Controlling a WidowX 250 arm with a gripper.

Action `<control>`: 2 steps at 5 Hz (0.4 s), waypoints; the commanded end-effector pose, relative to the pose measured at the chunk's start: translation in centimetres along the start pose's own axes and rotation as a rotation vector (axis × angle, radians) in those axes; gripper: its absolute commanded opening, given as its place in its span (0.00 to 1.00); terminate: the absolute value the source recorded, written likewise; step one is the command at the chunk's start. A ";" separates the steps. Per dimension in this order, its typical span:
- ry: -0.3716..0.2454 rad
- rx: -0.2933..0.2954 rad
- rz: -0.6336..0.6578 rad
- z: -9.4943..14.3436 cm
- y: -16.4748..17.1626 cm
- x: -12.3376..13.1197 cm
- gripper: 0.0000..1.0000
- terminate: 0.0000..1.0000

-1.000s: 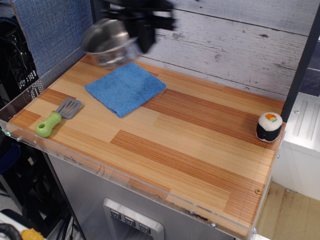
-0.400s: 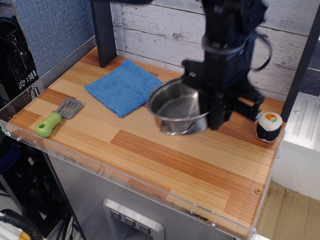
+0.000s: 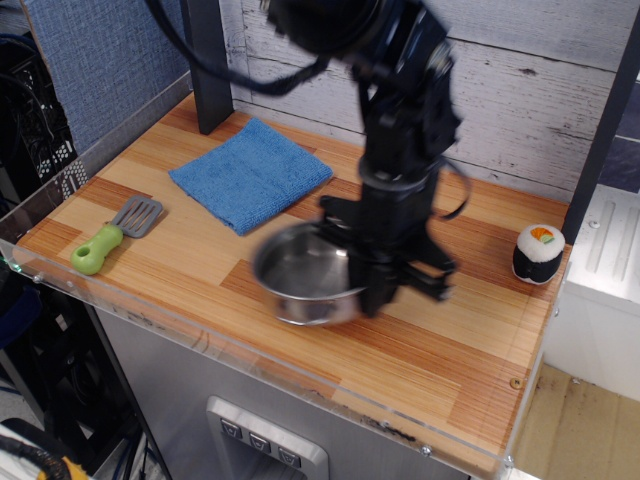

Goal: Move the pot bottom center of table

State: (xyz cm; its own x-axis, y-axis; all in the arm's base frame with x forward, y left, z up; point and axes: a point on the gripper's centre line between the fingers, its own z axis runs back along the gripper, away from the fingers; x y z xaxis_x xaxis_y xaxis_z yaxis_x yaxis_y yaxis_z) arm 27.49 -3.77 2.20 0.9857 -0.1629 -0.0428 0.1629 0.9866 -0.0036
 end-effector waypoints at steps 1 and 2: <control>-0.021 -0.008 0.017 -0.3 1.4 -0.7 0.00 0.00; -0.034 -0.032 -0.028 0.6 0.5 -0.8 0.00 0.00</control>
State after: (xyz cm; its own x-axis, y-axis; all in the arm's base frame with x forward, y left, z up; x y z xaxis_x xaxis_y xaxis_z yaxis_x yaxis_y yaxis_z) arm 27.47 -3.38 1.82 0.9839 -0.1743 -0.0383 0.1729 0.9842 -0.0368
